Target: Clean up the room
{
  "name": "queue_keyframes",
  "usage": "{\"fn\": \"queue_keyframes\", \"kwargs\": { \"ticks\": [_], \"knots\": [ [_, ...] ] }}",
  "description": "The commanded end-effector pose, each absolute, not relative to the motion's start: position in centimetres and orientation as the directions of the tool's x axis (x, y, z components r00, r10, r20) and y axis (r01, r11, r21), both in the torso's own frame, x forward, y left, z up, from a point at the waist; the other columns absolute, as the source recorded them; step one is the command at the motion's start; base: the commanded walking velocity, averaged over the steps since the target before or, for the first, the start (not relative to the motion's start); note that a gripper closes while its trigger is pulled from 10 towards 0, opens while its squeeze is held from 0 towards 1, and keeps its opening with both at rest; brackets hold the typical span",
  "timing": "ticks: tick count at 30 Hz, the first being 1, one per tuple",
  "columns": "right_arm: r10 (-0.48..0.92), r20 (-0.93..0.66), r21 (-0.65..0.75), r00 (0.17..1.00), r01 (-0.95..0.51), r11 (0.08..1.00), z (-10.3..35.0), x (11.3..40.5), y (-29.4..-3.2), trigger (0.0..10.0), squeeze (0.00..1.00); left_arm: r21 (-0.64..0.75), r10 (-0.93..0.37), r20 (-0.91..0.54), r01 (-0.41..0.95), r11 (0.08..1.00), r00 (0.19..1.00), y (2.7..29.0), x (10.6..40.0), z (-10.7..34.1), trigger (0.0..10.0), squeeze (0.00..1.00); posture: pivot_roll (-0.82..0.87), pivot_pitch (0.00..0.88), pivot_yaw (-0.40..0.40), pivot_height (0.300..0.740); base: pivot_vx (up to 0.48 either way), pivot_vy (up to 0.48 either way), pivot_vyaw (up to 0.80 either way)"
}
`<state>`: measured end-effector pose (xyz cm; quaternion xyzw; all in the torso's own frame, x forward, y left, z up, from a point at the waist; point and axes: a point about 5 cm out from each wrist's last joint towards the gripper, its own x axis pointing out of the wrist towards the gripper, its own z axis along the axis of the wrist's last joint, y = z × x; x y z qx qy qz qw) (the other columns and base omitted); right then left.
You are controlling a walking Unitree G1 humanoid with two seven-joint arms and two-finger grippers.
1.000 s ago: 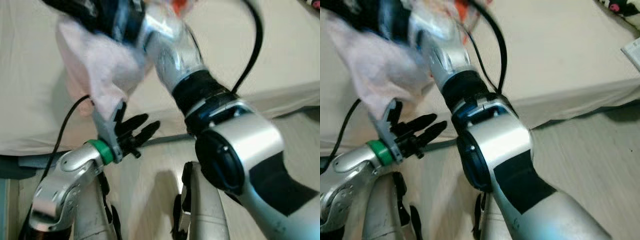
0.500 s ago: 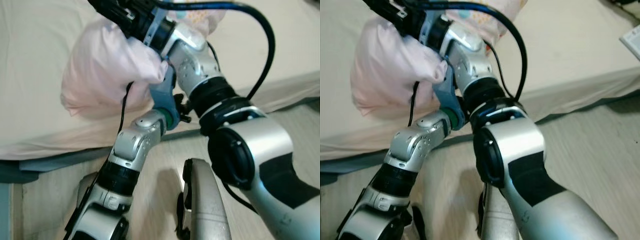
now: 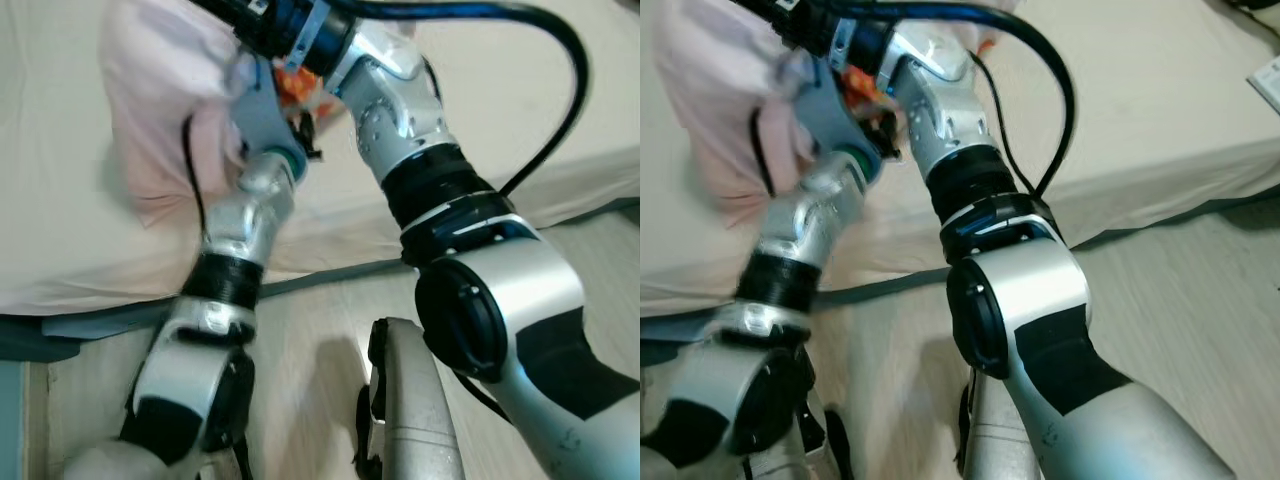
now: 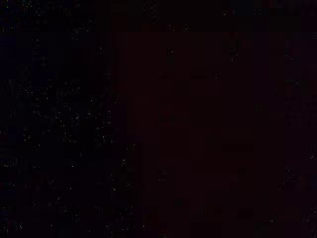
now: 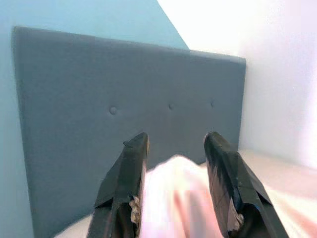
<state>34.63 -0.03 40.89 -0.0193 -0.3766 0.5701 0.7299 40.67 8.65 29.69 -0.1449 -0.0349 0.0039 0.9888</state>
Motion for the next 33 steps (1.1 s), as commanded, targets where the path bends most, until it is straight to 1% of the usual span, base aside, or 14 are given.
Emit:
{"fn": "queue_keyframes", "kwargs": {
  "ticks": [1,2,5,9,11,14,19,20,24,25,26,27,29,33],
  "knots": [
    [0.824,0.567,-0.548,0.004,-0.745,0.381,43.0,33.2,-2.5,10.0,0.00,-0.348,0.135,0.115,-0.088,0.933,0.984,12.0,41.4,31.9,10.0,0.00,-0.08,0.229,0.085,0.525,0.000,0.000,0.00],
    [0.824,0.567,-0.548,0.004,-0.745,0.381,43.0,33.2,-2.5,10.0,0.00,-0.348,0.135,0.115,-0.088,0.933,0.984,12.0,41.4,31.9,10.0,0.00,-0.08,0.229,0.085,0.525,0.000,0.000,0.00],
    [0.801,0.598,-0.602,0.008,-0.656,0.456,44.7,31.4,-6.5,10.0,0.00,-0.378,0.174,0.159,-0.103,0.920,0.972,13.0,41.9,33.9,10.0,0.00,-0.10,0.211,0.096,0.525,0.000,0.000,0.00],
    [0.793,0.609,-0.606,0.024,-0.631,0.484,44.9,30.9,-7.7,10.0,0.00,-0.384,0.185,0.174,-0.107,0.917,0.967,13.3,41.9,34.5,10.0,0.00,-0.11,0.208,0.097,0.525,0.000,0.000,0.00],
    [0.753,0.649,-0.562,0.113,-0.595,0.574,44.5,31.0,-10.4,10.0,0.00,-0.392,0.225,0.212,-0.128,0.911,0.951,14.2,42.0,36.0,10.0,0.00,-0.12,0.201,0.110,0.525,0.000,0.000,0.00],
    [0.722,0.668,-0.520,0.181,-0.580,0.627,43.8,31.4,-11.8,10.0,0.00,-0.390,0.267,0.241,-0.159,0.907,0.933,15.3,41.9,37.0,10.0,0.00,-0.13,0.200,0.117,0.525,0.000,0.000,0.00],
    [0.616,0.653,-0.349,0.440,-0.548,0.761,37.9,32.5,-15.5,10.0,0.00,-0.303,0.332,0.309,-0.239,0.923,0.891,18.9,41.6,37.7,10.0,0.00,-0.13,0.204,0.119,0.525,0.000,0.000,0.00],
    [0.616,0.653,-0.349,0.440,-0.548,0.761,37.9,32.5,-15.5,10.0,0.00,-0.303,0.332,0.309,-0.239,0.923,0.891,18.9,41.6,37.7,10.0,0.00,-0.13,0.204,0.119,0.525,0.000,0.000,0.00],
    [0.537,0.542,-0.164,0.646,-0.546,0.822,30.4,33.7,-15.2,10.0,0.00,-0.063,0.147,0.348,-0.133,0.989,0.926,17.9,41.7,33.4,10.0,0.00,-0.12,0.200,0.107,0.525,0.000,0.000,0.00],
    [0.537,0.542,-0.164,0.646,-0.546,0.822,30.4,33.7,-15.2,10.0,0.00,-0.063,0.147,0.348,-0.133,0.989,0.926,17.9,41.7,33.4,10.0,0.00,-0.12,0.200,0.107,0.525,0.000,0.000,0.00],
    [0.503,0.498,-0.085,0.706,-0.538,0.839,27.9,33.8,-14.7,10.0,0.00,0.034,0.052,0.353,-0.068,0.997,0.934,17.1,41.3,31.2,10.0,0.00,-0.12,0.196,0.097,0.525,0.000,0.000,0.00],
    [0.503,0.498,-0.085,0.706,-0.538,0.839,27.9,33.8,-14.7,10.0,0.00,0.034,0.052,0.353,-0.068,0.997,0.934,17.1,41.3,31.2,10.0,0.00,-0.12,0.196,0.097,0.525,0.000,0.000,0.00],
    [0.454,0.449,0.003,0.770,-0.509,0.861,25.2,33.8,-14.0,10.0,0.00,0.143,-0.083,0.340,0.036,0.989,0.937,16.3,39.6,28.1,10.0,0.00,-0.11,0.192,0.088,0.525,0.000,0.000,0.00],
    [0.389,0.388,0.068,0.836,-0.447,0.892,22.3,32.6,-13.4,10.0,0.00,0.126,-0.143,0.299,0.110,0.986,0.943,16.8,36.0,24.8,10.0,0.00,-0.10,0.172,0.070,0.525,0.000,0.000,0.00]
  ]
}}
